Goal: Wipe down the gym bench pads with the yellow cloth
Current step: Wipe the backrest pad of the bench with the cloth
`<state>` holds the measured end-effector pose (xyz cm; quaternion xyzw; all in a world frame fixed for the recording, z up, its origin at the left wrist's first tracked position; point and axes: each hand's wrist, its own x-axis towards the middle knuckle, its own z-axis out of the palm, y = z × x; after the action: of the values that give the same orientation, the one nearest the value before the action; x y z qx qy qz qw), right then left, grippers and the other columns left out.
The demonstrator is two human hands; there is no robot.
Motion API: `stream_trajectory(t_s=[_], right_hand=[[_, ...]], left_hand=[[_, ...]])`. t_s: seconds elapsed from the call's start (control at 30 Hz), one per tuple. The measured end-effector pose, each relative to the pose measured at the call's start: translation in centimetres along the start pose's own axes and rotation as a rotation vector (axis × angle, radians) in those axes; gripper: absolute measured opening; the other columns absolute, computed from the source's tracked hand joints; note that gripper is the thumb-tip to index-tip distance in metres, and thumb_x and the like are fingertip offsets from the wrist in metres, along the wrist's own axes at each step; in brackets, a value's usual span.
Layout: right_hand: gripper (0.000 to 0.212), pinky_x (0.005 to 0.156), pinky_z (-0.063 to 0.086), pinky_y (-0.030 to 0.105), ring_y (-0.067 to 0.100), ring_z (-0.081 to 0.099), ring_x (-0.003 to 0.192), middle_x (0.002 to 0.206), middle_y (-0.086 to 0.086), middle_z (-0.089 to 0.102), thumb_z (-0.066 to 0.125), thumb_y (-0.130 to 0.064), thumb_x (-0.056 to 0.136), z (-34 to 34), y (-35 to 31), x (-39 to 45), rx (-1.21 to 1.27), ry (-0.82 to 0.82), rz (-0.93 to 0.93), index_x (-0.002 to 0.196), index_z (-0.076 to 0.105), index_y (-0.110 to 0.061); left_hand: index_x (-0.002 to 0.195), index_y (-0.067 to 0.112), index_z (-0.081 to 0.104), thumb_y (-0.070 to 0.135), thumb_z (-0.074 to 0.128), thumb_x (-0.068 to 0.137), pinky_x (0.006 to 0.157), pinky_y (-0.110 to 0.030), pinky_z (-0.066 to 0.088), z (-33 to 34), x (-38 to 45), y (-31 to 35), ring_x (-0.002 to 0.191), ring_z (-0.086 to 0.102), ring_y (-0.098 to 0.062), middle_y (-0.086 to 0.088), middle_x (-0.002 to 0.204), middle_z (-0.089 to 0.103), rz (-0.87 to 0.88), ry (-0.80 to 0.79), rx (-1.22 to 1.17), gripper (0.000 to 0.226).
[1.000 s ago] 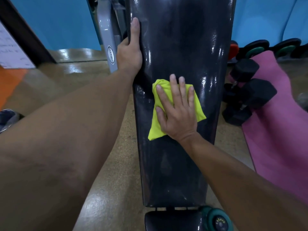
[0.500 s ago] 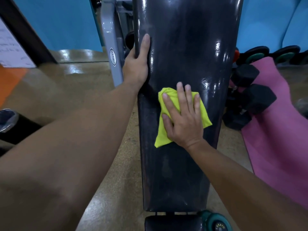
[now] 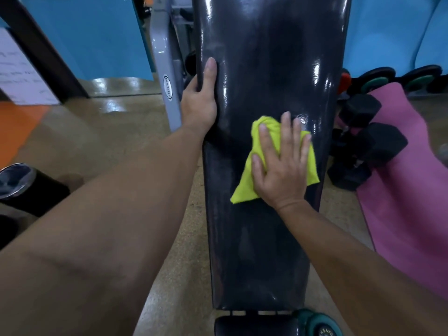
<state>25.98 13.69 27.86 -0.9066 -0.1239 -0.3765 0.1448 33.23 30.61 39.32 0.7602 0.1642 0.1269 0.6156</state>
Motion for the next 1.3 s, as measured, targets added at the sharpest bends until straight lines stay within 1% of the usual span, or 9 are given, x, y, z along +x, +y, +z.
stream_trajectory(t_s=[0.17,0.3,0.47,0.6,0.7,0.8,1.07,1.23,1.3], right_hand=[[0.057,0.127,0.010,0.062,0.045,0.020,0.156,0.166,0.026,0.026,0.044,-0.038,0.106,0.8,-4.0,1.4,0.020,0.008,0.049,0.160,0.039,-0.018],[0.056,0.129,0.011,0.058,0.040,0.021,0.157,0.167,0.022,0.028,0.048,-0.040,0.106,1.0,-4.2,-0.6,0.029,-0.050,-0.137,0.159,0.041,-0.023],[0.057,0.128,0.003,0.057,0.042,0.017,0.157,0.168,0.024,0.024,0.040,-0.041,0.107,0.4,-1.2,-0.9,-0.003,-0.028,0.006,0.159,0.039,-0.020],[0.057,0.128,0.008,0.061,0.045,0.020,0.156,0.166,0.026,0.026,0.045,-0.039,0.106,1.2,-4.2,0.1,0.014,0.009,0.091,0.159,0.039,-0.019],[0.056,0.127,0.014,0.061,0.042,0.022,0.156,0.166,0.023,0.028,0.049,-0.039,0.106,1.5,-5.6,-0.9,0.020,-0.041,-0.084,0.159,0.041,-0.022],[0.055,0.128,0.014,0.058,0.041,0.023,0.157,0.166,0.024,0.028,0.048,-0.039,0.106,1.1,-3.8,-1.5,0.046,-0.048,-0.177,0.158,0.043,-0.022],[0.056,0.126,0.016,0.063,0.046,0.025,0.154,0.165,0.026,0.029,0.050,-0.037,0.105,1.8,-5.9,0.1,0.001,0.016,-0.008,0.158,0.042,-0.020],[0.058,0.128,0.014,0.059,0.040,0.022,0.157,0.167,0.021,0.027,0.052,-0.037,0.104,2.0,-6.9,-1.8,0.009,-0.073,-0.187,0.159,0.040,-0.024],[0.056,0.129,0.014,0.057,0.038,0.021,0.157,0.167,0.021,0.025,0.053,-0.037,0.104,1.8,-5.8,-2.3,0.014,-0.072,-0.186,0.158,0.042,-0.025]], left_hand=[[0.135,0.024,0.065,0.062,0.048,0.105,0.069,-0.001,0.038,0.4,-0.2,-0.1,0.084,0.052,0.010,0.031,0.088,0.050,-0.012,0.031,0.044,0.051],[0.148,0.017,0.058,0.060,0.047,0.106,0.085,-0.007,0.031,0.5,-0.4,0.1,0.109,0.046,0.003,0.020,0.106,0.050,0.002,0.030,0.024,0.062],[0.136,0.023,0.069,0.067,0.050,0.101,0.101,-0.020,0.040,-0.1,0.2,-0.2,0.112,0.059,-0.008,0.022,0.098,0.062,-0.011,0.045,0.015,0.059],[0.135,0.023,0.069,0.065,0.049,0.103,0.093,-0.015,0.036,0.2,0.2,-0.3,0.104,0.056,-0.004,0.029,0.087,0.055,-0.001,0.041,0.028,0.057],[0.135,0.022,0.069,0.064,0.048,0.104,0.086,-0.010,0.036,0.3,-0.1,-0.1,0.100,0.054,-0.002,0.030,0.084,0.052,0.002,0.050,0.018,0.056],[0.114,0.033,0.068,0.064,0.049,0.104,0.068,-0.002,0.038,0.2,-0.2,0.0,0.095,0.057,0.000,0.029,0.084,0.056,-0.009,0.044,0.044,0.038],[0.114,0.032,0.070,0.066,0.047,0.103,0.091,-0.017,0.036,0.1,0.0,-0.4,0.096,0.057,-0.003,0.025,0.091,0.060,0.005,0.036,0.039,0.042],[0.135,0.020,0.068,0.061,0.047,0.105,0.064,0.002,0.036,0.1,-0.3,0.1,0.086,0.054,0.006,0.028,0.086,0.053,0.010,0.030,0.063,0.055],[0.134,0.020,0.070,0.061,0.049,0.105,0.073,-0.001,0.037,0.0,-0.3,0.0,0.100,0.058,-0.002,0.026,0.090,0.057,0.014,0.030,0.038,0.055]])
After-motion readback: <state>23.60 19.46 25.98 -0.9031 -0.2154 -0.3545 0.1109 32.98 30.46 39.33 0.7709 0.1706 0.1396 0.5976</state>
